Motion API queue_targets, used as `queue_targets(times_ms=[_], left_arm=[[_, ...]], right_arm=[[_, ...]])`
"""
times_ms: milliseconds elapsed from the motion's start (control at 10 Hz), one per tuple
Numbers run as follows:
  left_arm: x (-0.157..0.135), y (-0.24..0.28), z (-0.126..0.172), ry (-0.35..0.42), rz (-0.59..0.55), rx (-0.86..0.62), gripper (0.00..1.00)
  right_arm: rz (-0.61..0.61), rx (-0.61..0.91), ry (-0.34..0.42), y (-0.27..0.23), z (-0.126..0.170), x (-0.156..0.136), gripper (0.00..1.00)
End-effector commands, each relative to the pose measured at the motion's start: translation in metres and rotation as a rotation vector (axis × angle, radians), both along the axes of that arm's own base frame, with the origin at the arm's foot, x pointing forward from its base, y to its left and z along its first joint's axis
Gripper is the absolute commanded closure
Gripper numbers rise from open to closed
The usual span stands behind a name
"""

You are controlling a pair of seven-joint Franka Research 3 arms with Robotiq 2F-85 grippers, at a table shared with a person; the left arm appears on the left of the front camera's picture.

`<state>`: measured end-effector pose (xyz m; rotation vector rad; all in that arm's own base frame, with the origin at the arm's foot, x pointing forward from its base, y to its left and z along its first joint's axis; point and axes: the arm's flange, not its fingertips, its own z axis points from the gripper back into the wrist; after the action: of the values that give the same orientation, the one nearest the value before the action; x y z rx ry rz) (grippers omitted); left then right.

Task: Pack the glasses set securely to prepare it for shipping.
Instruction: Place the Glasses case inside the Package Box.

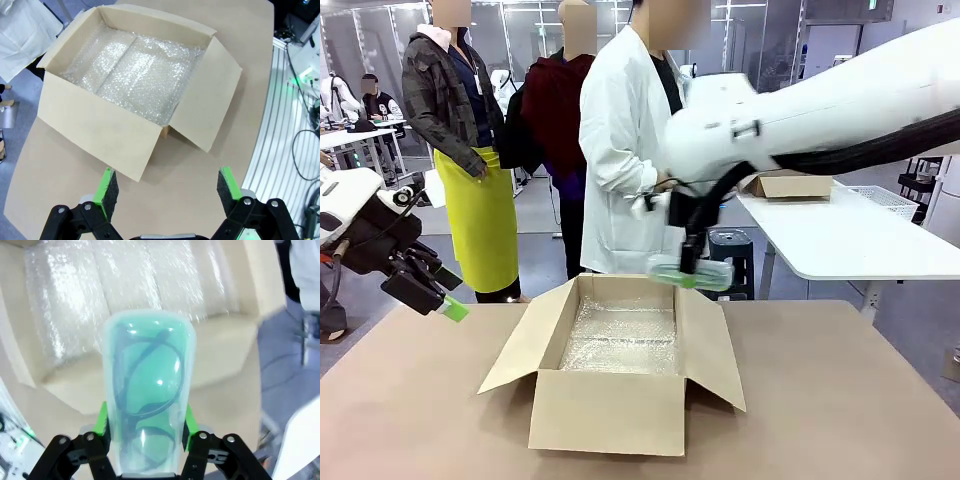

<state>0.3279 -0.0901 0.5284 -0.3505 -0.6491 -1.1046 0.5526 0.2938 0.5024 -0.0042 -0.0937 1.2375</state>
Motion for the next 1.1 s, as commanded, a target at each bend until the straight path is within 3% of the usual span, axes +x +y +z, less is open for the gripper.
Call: queue_targets(times_ms=[0, 200, 300, 600, 1000], left_arm=[[0.0, 0.003, 0.0, 0.0, -0.028, -0.009, 0.0], [0.0, 0.003, 0.0, 0.0, -0.028, -0.009, 0.0], [0.0, 0.003, 0.0, 0.0, -0.028, -0.009, 0.0], [0.0, 0.003, 0.0, 0.0, -0.028, -0.009, 0.0], [0.0, 0.003, 0.0, 0.0, -0.028, -0.009, 0.0]], right_arm=[[0.086, -0.064, -0.001, 0.036, -0.019, 0.034, 0.75], [0.133, -0.114, -0.01, 0.083, -0.054, 0.051, 0.75], [0.147, -0.125, 0.021, 0.094, -0.072, 0.061, 0.75], [0.143, -0.112, 0.021, 0.109, -0.121, 0.09, 0.75], [0.116, -0.11, 0.059, 0.11, -0.146, 0.107, 0.75]])
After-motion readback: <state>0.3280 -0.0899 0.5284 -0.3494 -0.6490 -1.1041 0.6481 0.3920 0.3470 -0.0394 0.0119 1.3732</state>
